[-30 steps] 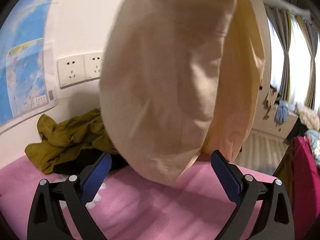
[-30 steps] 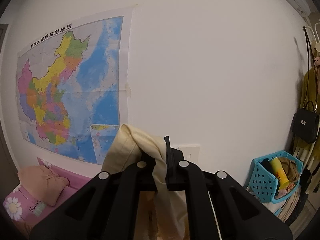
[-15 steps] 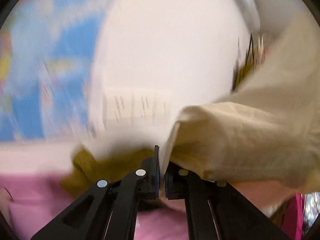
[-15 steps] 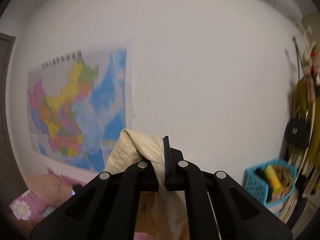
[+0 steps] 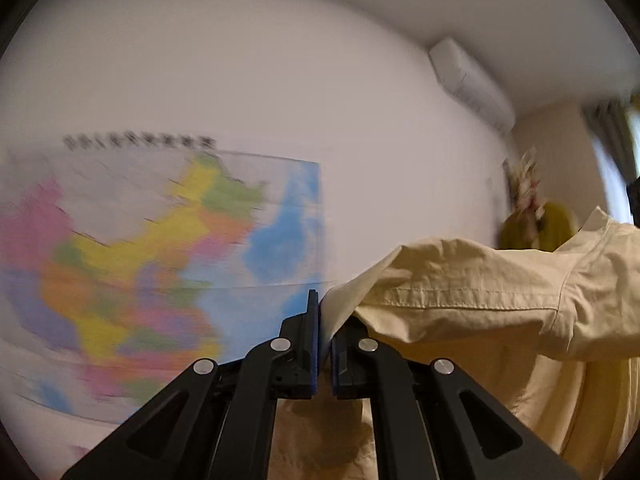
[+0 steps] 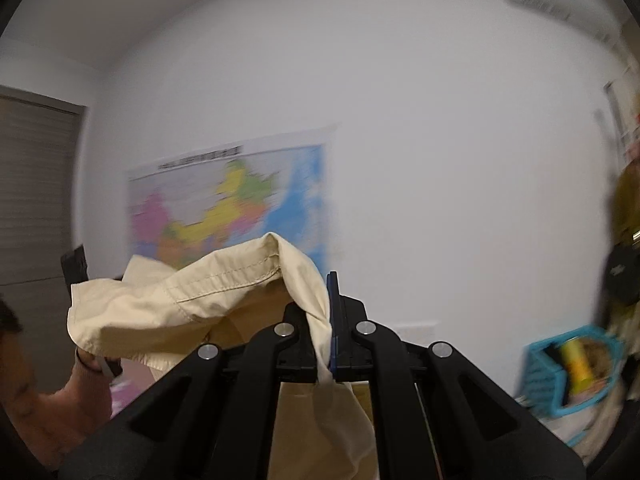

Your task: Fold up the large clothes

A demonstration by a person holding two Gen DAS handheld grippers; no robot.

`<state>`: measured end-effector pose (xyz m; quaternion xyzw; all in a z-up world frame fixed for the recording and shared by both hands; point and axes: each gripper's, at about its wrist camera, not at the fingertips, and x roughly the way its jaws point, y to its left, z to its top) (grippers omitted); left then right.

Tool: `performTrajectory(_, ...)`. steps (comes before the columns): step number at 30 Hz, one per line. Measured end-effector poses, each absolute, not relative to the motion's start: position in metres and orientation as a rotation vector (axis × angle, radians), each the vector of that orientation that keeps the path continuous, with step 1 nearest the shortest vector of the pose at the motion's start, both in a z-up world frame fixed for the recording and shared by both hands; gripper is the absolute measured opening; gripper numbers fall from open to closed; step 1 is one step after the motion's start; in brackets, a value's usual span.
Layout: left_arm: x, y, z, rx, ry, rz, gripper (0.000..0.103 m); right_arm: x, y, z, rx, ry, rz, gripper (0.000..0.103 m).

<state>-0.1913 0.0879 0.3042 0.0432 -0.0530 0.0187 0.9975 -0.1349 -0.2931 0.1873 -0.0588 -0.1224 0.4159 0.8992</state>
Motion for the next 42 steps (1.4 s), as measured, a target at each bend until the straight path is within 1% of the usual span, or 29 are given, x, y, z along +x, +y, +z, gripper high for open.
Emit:
performTrajectory(3, -0.223, 0.104, 0.306, 0.12, -0.087, 0.119, 0.003, -0.133, -0.266, 0.176, -0.151, -0.236, 0.982, 0.003)
performTrajectory(5, -0.239, 0.113, 0.302, 0.128, -0.041, 0.18, 0.003, -0.111, -0.236, 0.171, -0.157, -0.186, 1.053, 0.003)
performTrajectory(8, -0.215, 0.142, 0.281, 0.124, 0.085, 0.259, 0.003, -0.06, -0.182, 0.162, -0.161, -0.054, 1.084, 0.004)
performTrajectory(9, -0.199, 0.156, 0.271, 0.097, 0.148, 0.275, 0.003, -0.03, -0.153, 0.154, -0.16, 0.029, 1.086, 0.004)
performTrajectory(12, -0.119, 0.212, 0.219, 0.038, 0.367, 0.37, 0.003, 0.051, -0.08, 0.128, -0.143, 0.215, 1.067, 0.004)
performTrajectory(14, -0.081, 0.241, 0.19, 0.009, 0.46, 0.4, 0.003, 0.1, -0.042, 0.108, -0.117, 0.33, 1.074, 0.004)
performTrajectory(16, -0.028, 0.28, 0.144, -0.057, 0.578, 0.434, 0.003, 0.143, -0.005, 0.079, -0.138, 0.439, 1.049, 0.004)
performTrajectory(19, 0.023, 0.316, 0.081, -0.112, 0.73, 0.453, 0.003, 0.198, 0.046, 0.033, -0.179, 0.584, 0.979, 0.004)
performTrajectory(20, 0.026, 0.32, 0.064, -0.119, 0.761, 0.453, 0.003, 0.217, 0.055, 0.019, -0.172, 0.633, 0.967, 0.004)
performTrajectory(22, 0.051, 0.335, 0.027, -0.115, 0.843, 0.451, 0.006, 0.251, 0.071, -0.005, -0.184, 0.678, 0.874, 0.006)
performTrajectory(24, 0.071, 0.349, 0.003, -0.13, 0.905, 0.442, 0.016, 0.273, 0.077, -0.024, -0.206, 0.704, 0.788, 0.013)
performTrajectory(25, 0.076, 0.355, -0.003, -0.128, 0.926, 0.446, 0.02, 0.279, 0.078, -0.028, -0.217, 0.698, 0.747, 0.026)
performTrajectory(26, 0.081, 0.362, -0.008, -0.134, 0.944, 0.459, 0.032, 0.284, 0.078, -0.031, -0.242, 0.691, 0.693, 0.047)
performTrajectory(27, 0.082, 0.368, -0.009, -0.142, 0.954, 0.466, 0.044, 0.288, 0.079, -0.031, -0.265, 0.679, 0.654, 0.055)
performTrajectory(28, 0.08, 0.376, -0.006, -0.154, 0.954, 0.459, 0.046, 0.284, 0.075, -0.027, -0.287, 0.647, 0.621, 0.061)
performTrajectory(30, 0.069, 0.383, 0.004, -0.185, 0.92, 0.391, 0.048, 0.269, 0.066, -0.017, -0.3, 0.601, 0.655, 0.059)
performTrajectory(32, 0.049, 0.382, 0.023, -0.21, 0.851, 0.295, 0.049, 0.24, 0.05, -0.005, -0.306, 0.516, 0.723, 0.06)
performTrajectory(34, 0.023, 0.371, 0.047, -0.177, 0.744, 0.21, 0.059, 0.205, 0.04, 0.001, -0.312, 0.468, 0.832, 0.06)
performTrajectory(35, 0.013, 0.362, 0.056, -0.154, 0.706, 0.173, 0.068, 0.19, 0.041, -0.004, -0.32, 0.488, 0.926, 0.06)
performTrajectory(36, 0.003, 0.349, 0.064, -0.124, 0.677, 0.115, 0.069, 0.178, 0.046, -0.013, -0.341, 0.523, 1.005, 0.06)
performTrajectory(38, 0.0, 0.322, 0.063, -0.087, 0.692, 0.006, 0.069, 0.169, 0.063, -0.038, -0.391, 0.593, 1.046, 0.06)
performTrajectory(42, 0.018, 0.275, 0.029, -0.031, 0.848, -0.154, 0.07, 0.198, 0.098, -0.097, -0.395, 0.819, 1.027, 0.06)
